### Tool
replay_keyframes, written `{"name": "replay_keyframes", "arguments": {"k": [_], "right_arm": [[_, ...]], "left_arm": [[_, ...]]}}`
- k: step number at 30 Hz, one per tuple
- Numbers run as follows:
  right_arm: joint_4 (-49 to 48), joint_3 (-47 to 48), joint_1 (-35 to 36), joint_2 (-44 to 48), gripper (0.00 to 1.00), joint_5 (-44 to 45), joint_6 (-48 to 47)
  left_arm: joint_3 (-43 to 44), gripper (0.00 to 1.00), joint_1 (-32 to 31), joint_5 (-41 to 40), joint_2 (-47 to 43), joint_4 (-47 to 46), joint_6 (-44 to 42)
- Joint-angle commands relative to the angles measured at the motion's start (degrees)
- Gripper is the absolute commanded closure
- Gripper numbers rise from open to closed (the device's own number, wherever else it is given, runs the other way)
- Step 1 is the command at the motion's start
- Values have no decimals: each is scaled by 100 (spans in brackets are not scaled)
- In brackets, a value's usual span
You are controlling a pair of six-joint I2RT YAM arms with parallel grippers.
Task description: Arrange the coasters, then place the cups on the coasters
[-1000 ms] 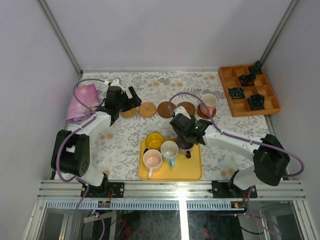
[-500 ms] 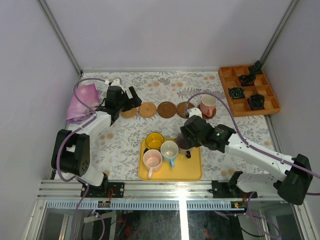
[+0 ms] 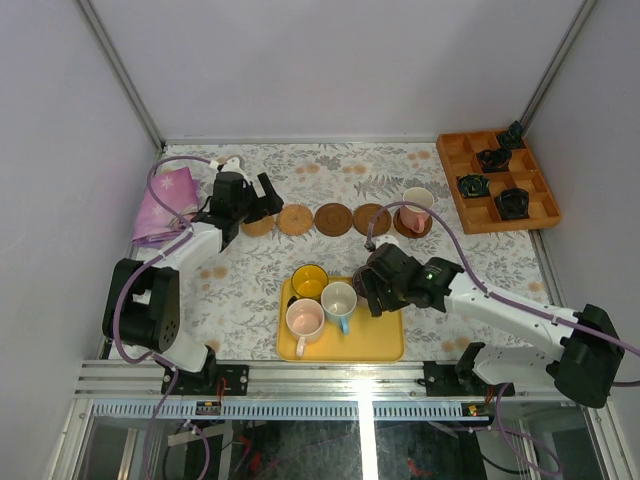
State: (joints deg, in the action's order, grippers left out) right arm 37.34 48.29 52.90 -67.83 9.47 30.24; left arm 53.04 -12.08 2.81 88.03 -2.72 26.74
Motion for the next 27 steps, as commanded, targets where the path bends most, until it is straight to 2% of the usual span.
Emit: {"name": "replay_keyframes", "arguments": {"k": [1, 11, 15, 18, 21, 23, 24, 27], "right_arm": [[-287, -97, 63, -191, 31, -221, -27], [-606, -82, 62, -663, 42, -125, -100], [-617, -46, 64, -819, 50, -40, -112], [-612, -68, 67, -877, 60, 12, -58], [-544, -83, 67, -922, 74, 109, -3], [-469, -77, 69, -925, 97, 177, 7], [-439, -70, 65, -906, 99, 207, 10], [-425, -58, 63, -746, 100, 259, -10]], "left_arm": [[164, 0, -36, -6, 47, 0, -117], [84, 0, -33, -49, 10, 33, -112], [86, 0, -32, -60, 5, 48, -125], [84, 0, -23, -75, 4, 60, -134], [76, 0, -30, -95, -9, 75, -145], [75, 0, -36, -118, -13, 79, -152], [68, 0, -30, -124, -10, 81, -158], [73, 0, -37, -123, -15, 67, -161]]}}
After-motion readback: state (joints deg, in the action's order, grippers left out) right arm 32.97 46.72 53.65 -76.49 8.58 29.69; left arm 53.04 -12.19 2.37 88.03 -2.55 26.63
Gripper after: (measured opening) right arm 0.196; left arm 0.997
